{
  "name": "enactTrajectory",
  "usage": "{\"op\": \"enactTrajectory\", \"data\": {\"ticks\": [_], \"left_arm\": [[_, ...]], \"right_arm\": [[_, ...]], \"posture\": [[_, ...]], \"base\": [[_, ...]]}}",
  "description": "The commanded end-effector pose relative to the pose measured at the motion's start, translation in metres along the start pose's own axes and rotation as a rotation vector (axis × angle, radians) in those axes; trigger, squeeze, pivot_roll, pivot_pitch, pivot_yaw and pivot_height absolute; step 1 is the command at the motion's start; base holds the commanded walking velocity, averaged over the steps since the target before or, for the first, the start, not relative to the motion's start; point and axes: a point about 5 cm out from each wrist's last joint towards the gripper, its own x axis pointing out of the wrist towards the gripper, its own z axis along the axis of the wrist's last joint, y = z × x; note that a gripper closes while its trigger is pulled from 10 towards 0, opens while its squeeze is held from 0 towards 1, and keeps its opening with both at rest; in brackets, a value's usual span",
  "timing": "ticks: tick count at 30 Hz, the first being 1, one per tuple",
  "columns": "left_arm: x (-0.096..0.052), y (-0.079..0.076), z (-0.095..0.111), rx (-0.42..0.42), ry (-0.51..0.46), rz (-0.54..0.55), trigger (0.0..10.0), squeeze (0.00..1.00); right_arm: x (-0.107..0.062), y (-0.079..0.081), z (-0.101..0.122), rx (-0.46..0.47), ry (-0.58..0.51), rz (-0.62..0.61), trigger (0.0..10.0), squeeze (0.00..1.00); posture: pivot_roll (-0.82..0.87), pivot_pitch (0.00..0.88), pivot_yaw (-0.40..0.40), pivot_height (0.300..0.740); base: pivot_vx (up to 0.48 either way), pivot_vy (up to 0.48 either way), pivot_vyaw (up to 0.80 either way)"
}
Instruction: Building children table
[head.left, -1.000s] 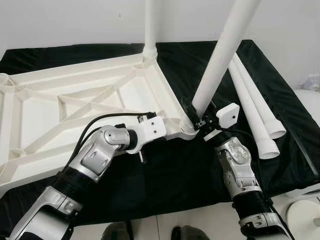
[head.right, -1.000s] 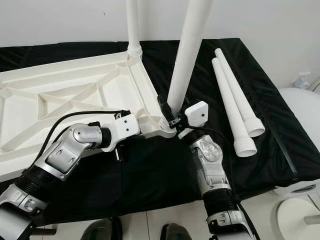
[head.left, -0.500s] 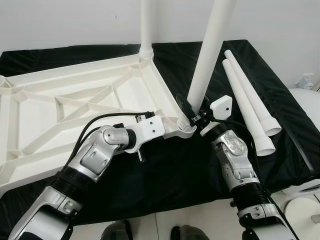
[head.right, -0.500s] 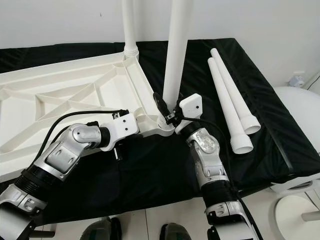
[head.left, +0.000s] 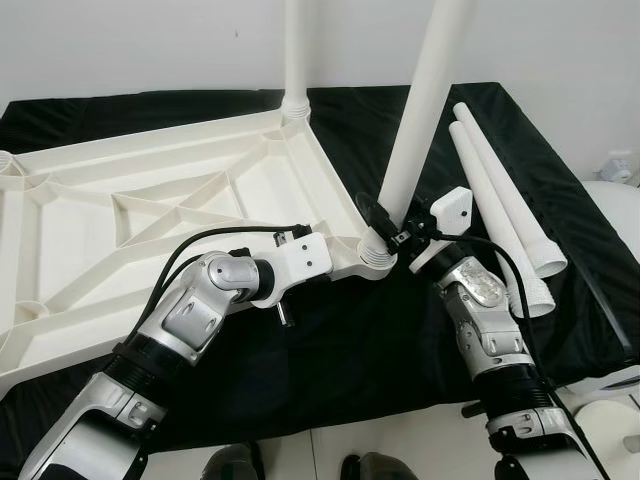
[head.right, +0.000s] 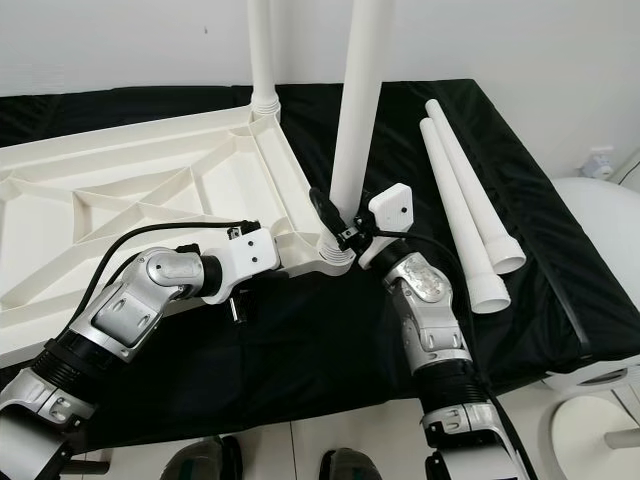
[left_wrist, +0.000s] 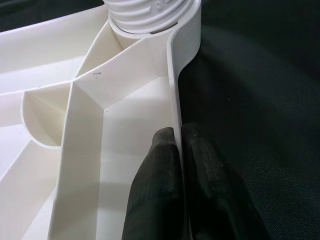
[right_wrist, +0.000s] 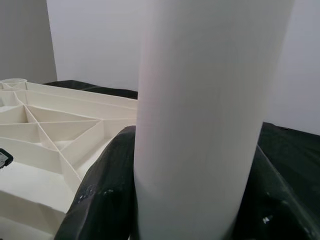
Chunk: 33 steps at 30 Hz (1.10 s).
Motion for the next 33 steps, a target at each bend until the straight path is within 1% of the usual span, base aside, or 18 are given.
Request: {"op": "enactTrajectory", "data": {"ticks": [1,2,3,4,7,9,11,14,16,17,19,23,25,29,31,33], "left_arm": [[-0.005,0.006,0.009,0.056,-0.019,0.033,10.0,0.0],[-0.005,0.006,0.009,0.056,-0.019,0.033,10.0,0.0],[-0.005,0.006,0.008,0.056,-0.019,0.033,10.0,0.0],[-0.006,0.006,0.008,0.056,-0.018,0.032,10.0,0.0],[-0.006,0.006,0.008,0.055,-0.017,0.033,10.0,0.0],[-0.006,0.006,0.008,0.055,-0.017,0.033,10.0,0.0],[-0.006,0.006,0.008,0.055,-0.016,0.035,10.0,0.0],[-0.006,0.006,0.008,0.054,-0.016,0.036,10.0,0.0],[-0.006,0.006,0.008,0.054,-0.017,0.038,10.0,0.0],[-0.006,0.006,0.008,0.054,-0.017,0.038,10.0,0.0],[-0.006,0.006,0.008,0.054,-0.018,0.038,10.0,0.0],[-0.006,0.006,0.008,0.054,-0.018,0.038,10.0,0.0],[-0.006,0.006,0.008,0.054,-0.016,0.038,10.0,0.0],[-0.006,0.006,0.008,0.055,-0.016,0.035,10.0,0.0],[-0.005,0.006,0.008,0.056,-0.016,0.035,10.0,0.0],[-0.005,0.006,0.008,0.057,-0.016,0.035,10.0,0.0]], "right_arm": [[-0.056,-0.008,-0.077,0.164,0.442,-0.108,10.0,0.0],[-0.056,-0.008,-0.077,0.164,0.442,-0.108,10.0,0.0],[-0.057,-0.014,-0.077,0.204,0.448,-0.13,10.0,0.0],[-0.058,-0.024,-0.075,0.262,0.441,-0.168,10.0,0.0],[-0.058,-0.027,-0.074,0.264,0.446,-0.17,10.0,0.0],[-0.059,-0.027,-0.074,0.228,0.46,-0.151,10.0,0.0],[-0.059,-0.023,-0.075,0.185,0.464,-0.126,10.0,0.0],[-0.059,-0.022,-0.075,0.165,0.461,-0.118,10.0,0.0],[-0.058,-0.015,-0.074,0.104,0.44,-0.093,10.0,0.0],[-0.058,-0.015,-0.074,0.104,0.44,-0.093,10.0,0.0],[-0.056,-0.008,-0.071,0.052,0.399,-0.084,10.0,0.0],[-0.056,-0.005,-0.07,0.043,0.386,-0.083,10.0,0.0],[-0.057,0.004,-0.071,0.033,0.361,-0.079,10.0,0.0],[-0.056,0.01,-0.073,0.036,0.359,-0.081,10.0,0.0],[-0.054,0.013,-0.072,0.001,0.349,-0.077,10.0,0.0],[-0.052,0.015,-0.071,0.011,0.336,-0.07,10.0,0.0]], "posture": [[0.0,0.111,0.024,0.74],[0.0,0.111,0.024,0.74],[0.0,0.11,0.024,0.74],[0.0,0.109,0.023,0.74],[0.0,0.108,0.023,0.74],[0.0,0.108,0.023,0.74],[0.0,0.108,0.022,0.74],[0.0,0.108,0.022,0.74],[0.0,0.109,0.022,0.74],[0.0,0.109,0.022,0.74],[0.0,0.11,0.023,0.74],[0.0,0.112,0.023,0.74],[0.0,0.114,0.026,0.74],[0.0,0.115,0.029,0.74],[0.0,0.115,0.029,0.74],[0.0,0.115,0.029,0.74]], "base": [[0.0,0.0,0.0],[0.0,0.0,0.0],[0.0,0.0,0.0],[0.0,0.0,0.0],[0.0,0.0,0.0],[0.0,0.0,0.0],[0.0,0.0,0.0],[0.0,0.0,0.0],[0.0,0.0,0.0],[0.0,0.0,0.0],[0.0,0.0,0.0],[0.0,0.0,0.0],[0.0,0.0,0.0],[0.0,0.0,0.0],[0.0,0.0,0.0],[0.0,0.0,0.0]]}}
